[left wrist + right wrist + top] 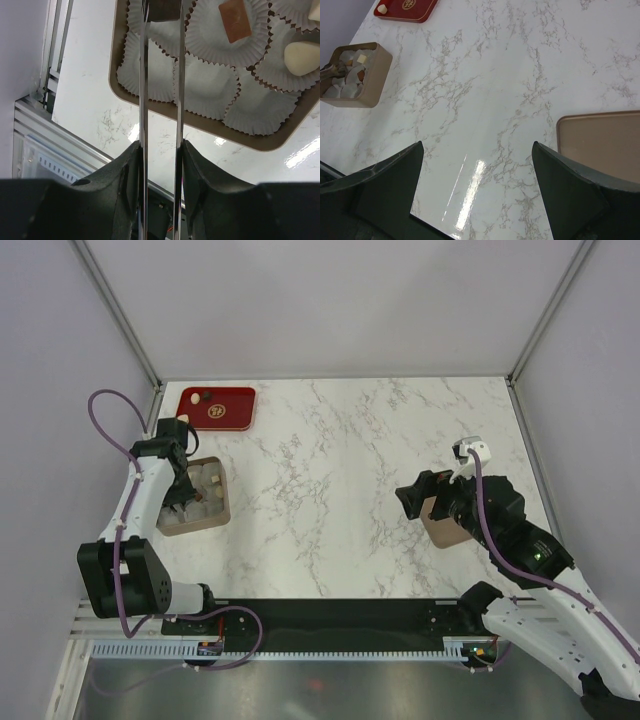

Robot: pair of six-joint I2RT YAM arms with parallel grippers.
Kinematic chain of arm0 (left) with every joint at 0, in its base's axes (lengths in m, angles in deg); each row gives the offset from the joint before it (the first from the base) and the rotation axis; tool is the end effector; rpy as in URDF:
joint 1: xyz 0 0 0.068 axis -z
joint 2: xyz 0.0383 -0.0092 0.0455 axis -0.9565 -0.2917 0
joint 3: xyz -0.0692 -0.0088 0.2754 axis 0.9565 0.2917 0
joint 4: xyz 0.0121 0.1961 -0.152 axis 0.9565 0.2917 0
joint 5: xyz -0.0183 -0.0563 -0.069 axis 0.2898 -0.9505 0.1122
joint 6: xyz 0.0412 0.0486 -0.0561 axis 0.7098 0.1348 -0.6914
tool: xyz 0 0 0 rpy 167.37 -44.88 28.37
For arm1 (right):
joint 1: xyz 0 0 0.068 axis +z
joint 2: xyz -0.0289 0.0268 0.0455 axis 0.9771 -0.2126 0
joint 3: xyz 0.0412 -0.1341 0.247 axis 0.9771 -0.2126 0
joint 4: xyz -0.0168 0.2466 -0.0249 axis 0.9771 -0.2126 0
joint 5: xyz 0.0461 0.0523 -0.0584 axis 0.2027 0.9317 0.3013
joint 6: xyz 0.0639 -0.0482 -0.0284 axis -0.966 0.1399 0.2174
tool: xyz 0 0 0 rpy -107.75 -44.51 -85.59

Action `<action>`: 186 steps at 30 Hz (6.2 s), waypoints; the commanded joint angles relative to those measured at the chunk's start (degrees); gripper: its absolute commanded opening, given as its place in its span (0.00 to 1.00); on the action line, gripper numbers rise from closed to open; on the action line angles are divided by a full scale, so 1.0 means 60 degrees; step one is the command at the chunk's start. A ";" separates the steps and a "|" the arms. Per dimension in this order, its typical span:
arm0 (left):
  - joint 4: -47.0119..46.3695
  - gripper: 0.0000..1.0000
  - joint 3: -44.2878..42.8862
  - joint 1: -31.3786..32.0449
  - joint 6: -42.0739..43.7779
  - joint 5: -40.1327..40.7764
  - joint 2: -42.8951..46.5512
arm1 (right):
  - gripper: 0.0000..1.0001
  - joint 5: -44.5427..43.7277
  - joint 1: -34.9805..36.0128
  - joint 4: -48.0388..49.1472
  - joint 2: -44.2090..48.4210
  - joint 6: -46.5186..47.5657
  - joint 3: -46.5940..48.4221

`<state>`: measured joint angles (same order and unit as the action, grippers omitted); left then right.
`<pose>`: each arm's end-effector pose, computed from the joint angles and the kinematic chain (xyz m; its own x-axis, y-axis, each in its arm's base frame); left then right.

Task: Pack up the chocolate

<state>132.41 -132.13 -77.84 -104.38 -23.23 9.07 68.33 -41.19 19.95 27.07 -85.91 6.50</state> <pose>0.2378 0.0489 0.2489 -0.8608 -0.3557 -0.3641 -0.4639 0.8425 0.2737 0.1272 0.0806 0.3403 -0.4205 0.1500 -0.8948 -0.3440 0.8863 0.3102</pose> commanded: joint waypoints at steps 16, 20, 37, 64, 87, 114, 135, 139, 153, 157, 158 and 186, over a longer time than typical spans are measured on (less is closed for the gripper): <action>-0.0171 0.49 -0.1272 -0.0079 -0.0135 0.0293 0.0291 | 0.98 -0.0094 0.0034 -0.0092 -0.0140 -0.0021 0.0415; -0.0171 0.49 -0.1787 -0.0050 -0.0135 0.0293 0.0233 | 0.98 -0.0196 0.0020 -0.0195 -0.0170 -0.0196 0.0431; -0.2442 0.49 -0.4510 0.0477 0.1315 -0.0880 -0.2240 | 0.98 -0.1339 0.0034 -0.0840 -0.1004 -0.0416 0.1338; -0.2559 0.50 -0.7427 0.0023 0.0495 -0.0425 -0.6271 | 0.98 -0.1924 0.0034 -0.0195 -0.1707 -0.0154 0.1148; -0.2618 0.50 -0.7529 -0.0050 0.0480 -0.0557 -0.6857 | 0.98 -0.1998 0.0049 0.0040 -0.1942 -0.0021 0.1045; -0.2720 0.50 -0.7764 -0.0021 0.0847 -0.0601 -0.6697 | 0.98 -0.1954 0.0034 0.0244 -0.2016 -0.0080 0.0855; -0.2735 0.50 -0.7514 -0.0065 0.0583 -0.0454 -0.6901 | 0.98 -0.1968 0.0034 0.0259 -0.1810 -0.0124 0.0782; -0.2735 0.50 -0.7471 -0.0050 0.0437 -0.0454 -0.6945 | 0.98 -0.1998 0.0020 0.0274 -0.1869 -0.0095 0.0782; -0.2735 0.52 -0.7427 -0.0065 0.0378 -0.0542 -0.6989 | 0.98 -0.2027 0.0034 0.0288 -0.1883 -0.0094 0.0738; -0.2706 0.52 -0.7340 -0.0065 0.0319 -0.0615 -0.7033 | 0.98 -0.2027 0.0034 0.0274 -0.1869 -0.0080 0.0708; -0.2720 0.52 -0.7310 -0.0065 0.0290 -0.0630 -0.7033 | 0.98 -0.2027 0.0034 0.0274 -0.1869 -0.0094 0.0694; -0.2706 0.50 -0.7251 -0.0036 0.0553 -0.0674 -0.6916 | 0.98 -0.1954 0.0034 0.0479 -0.2074 -0.0124 0.0577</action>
<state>117.92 -175.21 -77.84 -101.25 -27.15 -34.80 57.27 -41.19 20.52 14.72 -86.58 10.13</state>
